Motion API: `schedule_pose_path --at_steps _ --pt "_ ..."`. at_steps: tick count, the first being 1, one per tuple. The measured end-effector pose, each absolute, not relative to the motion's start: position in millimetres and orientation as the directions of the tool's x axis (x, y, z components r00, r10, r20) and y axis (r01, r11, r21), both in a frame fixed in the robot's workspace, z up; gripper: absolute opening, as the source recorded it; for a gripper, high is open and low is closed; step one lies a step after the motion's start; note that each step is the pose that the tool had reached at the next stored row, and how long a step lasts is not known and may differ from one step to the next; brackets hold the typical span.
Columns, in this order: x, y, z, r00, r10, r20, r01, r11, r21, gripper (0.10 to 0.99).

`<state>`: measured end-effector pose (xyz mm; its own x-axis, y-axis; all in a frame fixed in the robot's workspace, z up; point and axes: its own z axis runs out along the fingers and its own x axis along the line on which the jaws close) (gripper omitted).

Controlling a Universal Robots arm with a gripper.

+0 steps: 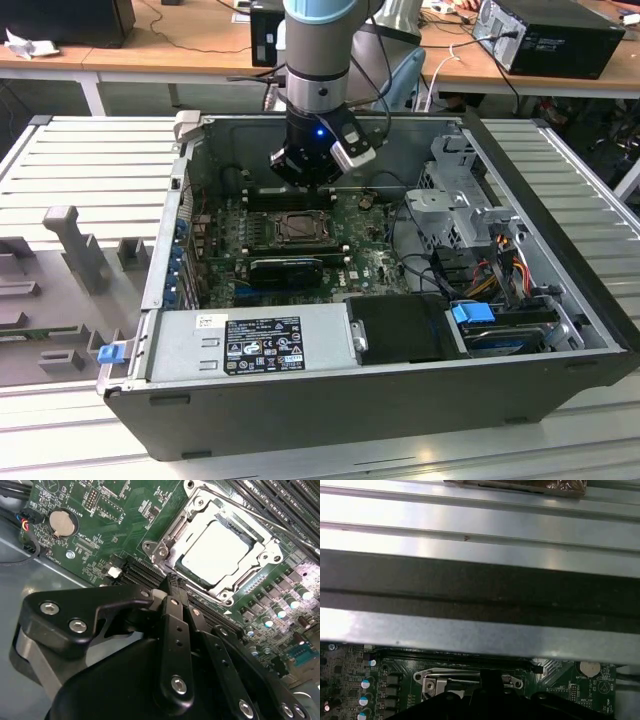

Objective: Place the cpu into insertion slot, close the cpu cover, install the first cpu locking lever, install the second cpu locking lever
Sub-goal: 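Install the second cpu locking lever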

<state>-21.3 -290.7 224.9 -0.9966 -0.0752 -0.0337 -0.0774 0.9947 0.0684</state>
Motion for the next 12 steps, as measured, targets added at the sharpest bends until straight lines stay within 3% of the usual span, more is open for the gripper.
schedule_pose_path --at_steps 12 --pt "-21 -307 233 -0.997 -0.075 -0.034 -0.077 0.995 0.068 0.106"
